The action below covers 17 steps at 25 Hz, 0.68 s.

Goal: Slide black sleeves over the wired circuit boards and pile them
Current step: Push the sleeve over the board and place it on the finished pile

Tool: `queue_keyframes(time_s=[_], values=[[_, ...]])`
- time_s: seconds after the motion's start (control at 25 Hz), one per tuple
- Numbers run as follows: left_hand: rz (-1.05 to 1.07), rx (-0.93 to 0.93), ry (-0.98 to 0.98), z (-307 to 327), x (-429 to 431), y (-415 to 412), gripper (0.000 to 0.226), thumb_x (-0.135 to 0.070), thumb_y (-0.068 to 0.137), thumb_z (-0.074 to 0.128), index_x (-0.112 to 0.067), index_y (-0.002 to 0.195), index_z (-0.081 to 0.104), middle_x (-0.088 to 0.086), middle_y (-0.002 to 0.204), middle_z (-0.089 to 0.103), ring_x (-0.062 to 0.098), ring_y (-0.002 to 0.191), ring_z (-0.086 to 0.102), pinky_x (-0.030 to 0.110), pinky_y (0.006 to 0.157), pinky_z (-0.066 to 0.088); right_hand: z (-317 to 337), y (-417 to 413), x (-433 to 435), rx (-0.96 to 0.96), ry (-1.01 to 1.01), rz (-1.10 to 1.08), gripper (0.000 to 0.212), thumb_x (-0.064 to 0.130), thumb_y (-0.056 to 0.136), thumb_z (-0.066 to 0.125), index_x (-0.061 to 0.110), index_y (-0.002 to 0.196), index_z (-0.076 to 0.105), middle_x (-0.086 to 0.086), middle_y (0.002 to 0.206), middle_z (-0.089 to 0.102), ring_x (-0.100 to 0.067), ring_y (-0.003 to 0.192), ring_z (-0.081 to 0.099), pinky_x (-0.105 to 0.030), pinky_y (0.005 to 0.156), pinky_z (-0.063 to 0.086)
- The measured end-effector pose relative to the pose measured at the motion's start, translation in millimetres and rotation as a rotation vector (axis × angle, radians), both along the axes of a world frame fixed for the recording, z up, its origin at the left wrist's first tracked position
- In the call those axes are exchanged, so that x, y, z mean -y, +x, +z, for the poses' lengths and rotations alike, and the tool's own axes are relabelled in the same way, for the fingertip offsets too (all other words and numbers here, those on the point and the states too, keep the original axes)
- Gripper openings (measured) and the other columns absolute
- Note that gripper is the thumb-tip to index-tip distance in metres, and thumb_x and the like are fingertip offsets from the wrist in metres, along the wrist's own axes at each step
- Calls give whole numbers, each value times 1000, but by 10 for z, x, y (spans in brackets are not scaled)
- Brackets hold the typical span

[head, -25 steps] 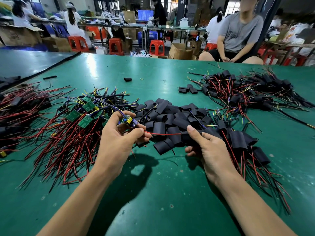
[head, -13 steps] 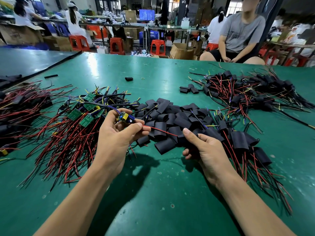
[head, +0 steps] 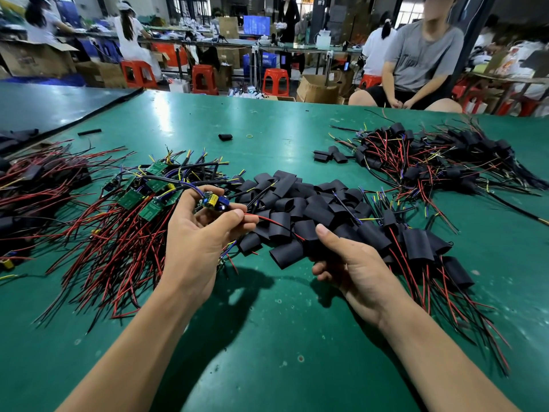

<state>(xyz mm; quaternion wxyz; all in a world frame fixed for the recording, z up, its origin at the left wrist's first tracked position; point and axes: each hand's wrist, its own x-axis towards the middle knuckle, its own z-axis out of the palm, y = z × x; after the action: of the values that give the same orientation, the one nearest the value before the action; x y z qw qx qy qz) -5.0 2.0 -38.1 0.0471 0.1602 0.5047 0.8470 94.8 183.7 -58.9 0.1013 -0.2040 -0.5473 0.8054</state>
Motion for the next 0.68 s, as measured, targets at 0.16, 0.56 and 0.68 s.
queue_keyframes(time_s=[0.16, 0.56, 0.68], values=[[7, -13, 14, 0, -3, -5, 34, 18, 88, 55, -14, 98, 52, 17, 82, 67, 31, 69, 72, 30, 65, 59, 16, 16, 5, 58, -66, 40, 38, 42, 62, 82, 8, 78, 77, -13, 76, 71, -14, 52, 64, -20, 46, 52], [21, -14, 21, 11, 29, -19, 32, 16, 89, 56, -13, 101, 51, 21, 88, 65, 33, 73, 72, 33, 71, 60, 96, 40, 29, 146, -144, 94, 31, 42, 58, 82, 11, 65, 80, -14, 71, 72, -12, 49, 64, -19, 44, 53], [26, -12, 20, 7, 22, -18, 32, 17, 88, 56, -13, 101, 51, 20, 87, 66, 33, 73, 73, 33, 70, 60, 110, 48, 34, 166, -157, 102, 30, 41, 61, 80, 11, 64, 79, -14, 71, 72, -12, 48, 64, -19, 45, 54]])
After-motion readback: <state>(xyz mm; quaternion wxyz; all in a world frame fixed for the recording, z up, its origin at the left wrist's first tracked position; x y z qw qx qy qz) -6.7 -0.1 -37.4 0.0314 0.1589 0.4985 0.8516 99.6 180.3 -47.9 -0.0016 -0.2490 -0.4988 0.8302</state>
